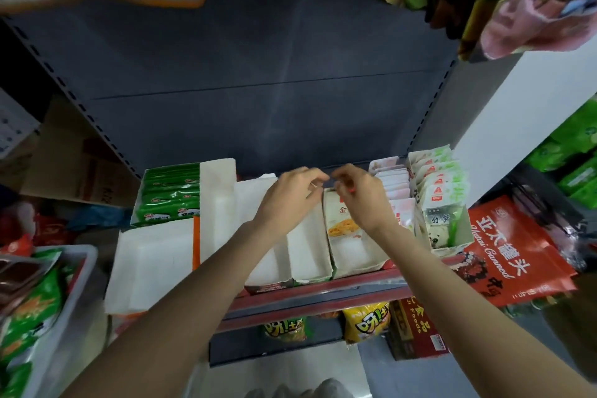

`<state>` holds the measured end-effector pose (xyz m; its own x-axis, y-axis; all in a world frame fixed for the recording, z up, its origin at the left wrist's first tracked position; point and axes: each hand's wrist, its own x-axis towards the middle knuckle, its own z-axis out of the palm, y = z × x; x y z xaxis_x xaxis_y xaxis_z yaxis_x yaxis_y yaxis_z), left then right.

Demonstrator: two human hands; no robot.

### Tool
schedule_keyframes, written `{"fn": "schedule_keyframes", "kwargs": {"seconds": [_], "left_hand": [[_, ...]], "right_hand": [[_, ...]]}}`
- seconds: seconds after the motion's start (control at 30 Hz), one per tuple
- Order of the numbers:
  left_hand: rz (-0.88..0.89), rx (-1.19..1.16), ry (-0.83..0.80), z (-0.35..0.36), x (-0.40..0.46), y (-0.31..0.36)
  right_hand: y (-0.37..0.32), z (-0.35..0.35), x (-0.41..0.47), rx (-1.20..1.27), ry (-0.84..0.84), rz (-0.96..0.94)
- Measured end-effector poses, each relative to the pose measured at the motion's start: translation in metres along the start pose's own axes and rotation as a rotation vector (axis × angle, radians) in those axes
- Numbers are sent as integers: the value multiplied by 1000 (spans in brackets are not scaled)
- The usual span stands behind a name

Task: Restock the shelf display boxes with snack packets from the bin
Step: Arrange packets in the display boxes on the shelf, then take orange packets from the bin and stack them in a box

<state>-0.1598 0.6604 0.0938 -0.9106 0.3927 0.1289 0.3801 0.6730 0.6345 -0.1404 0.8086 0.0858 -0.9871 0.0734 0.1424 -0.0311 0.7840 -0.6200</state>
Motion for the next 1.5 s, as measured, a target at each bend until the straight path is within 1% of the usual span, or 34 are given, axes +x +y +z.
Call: {"fn": "schedule_keyframes", "kwargs": {"seconds": [0.07, 0.1, 0.23, 0.3, 0.4, 0.47, 0.57, 0.63, 0.73, 0.8, 0.9, 0.97, 1.03, 1.13, 1.23, 1.3, 1.4, 1.5], "left_hand": [[-6, -92, -33, -22, -18, -17], [-29, -105, -21, -34, -29, -27], [-210, -126, 136, -85, -77, -80], [-302, -103, 221, -111, -106, -113], [-418, -55, 307, -153, -156, -167], [-463, -34, 310, -180, -192, -202], [-533, 43, 277, -216, -243, -254], [-565, 34, 265, -236, -273, -288], [-572, 47, 180, -259, -312, -334], [-551, 101, 117, -271, -335, -354], [-440, 193, 43, -280, -362, -383], [-355, 301, -115, -285, -373, -396], [-362, 411, -282, -291, -378, -406], [-414, 406, -369, -298, -377, -415], [-449, 329, -316, -299, -373, -424], [-503, 267, -286, -298, -371, -430], [-573, 266, -274, -295, -366, -434], [-619, 244, -183, -293, -360, -435]], "right_hand": [[-24, 12, 3, 29, -99, 12], [-37, 20, 4, 33, -140, 2], [-102, 66, 1, 20, -234, -120], [-141, 94, -5, 53, -285, -173], [-203, 142, -21, 50, -383, -260], [-245, 175, -36, 48, -439, -289], [-298, 226, -61, 59, -518, -269], [-327, 255, -75, 40, -558, -258], [-360, 292, -96, 1, -611, -246], [-376, 313, -107, -10, -632, -225], [-392, 343, -116, -31, -618, -175], [-400, 358, -118, -67, -596, -148], [-407, 369, -116, -88, -576, -124], [-414, 381, -108, -138, -590, -93], [-417, 392, -97, -191, -615, -51], [-416, 400, -89, -239, -616, -41], [-416, 414, -81, -286, -649, -43], [-418, 424, -83, -350, -673, -68]]}}
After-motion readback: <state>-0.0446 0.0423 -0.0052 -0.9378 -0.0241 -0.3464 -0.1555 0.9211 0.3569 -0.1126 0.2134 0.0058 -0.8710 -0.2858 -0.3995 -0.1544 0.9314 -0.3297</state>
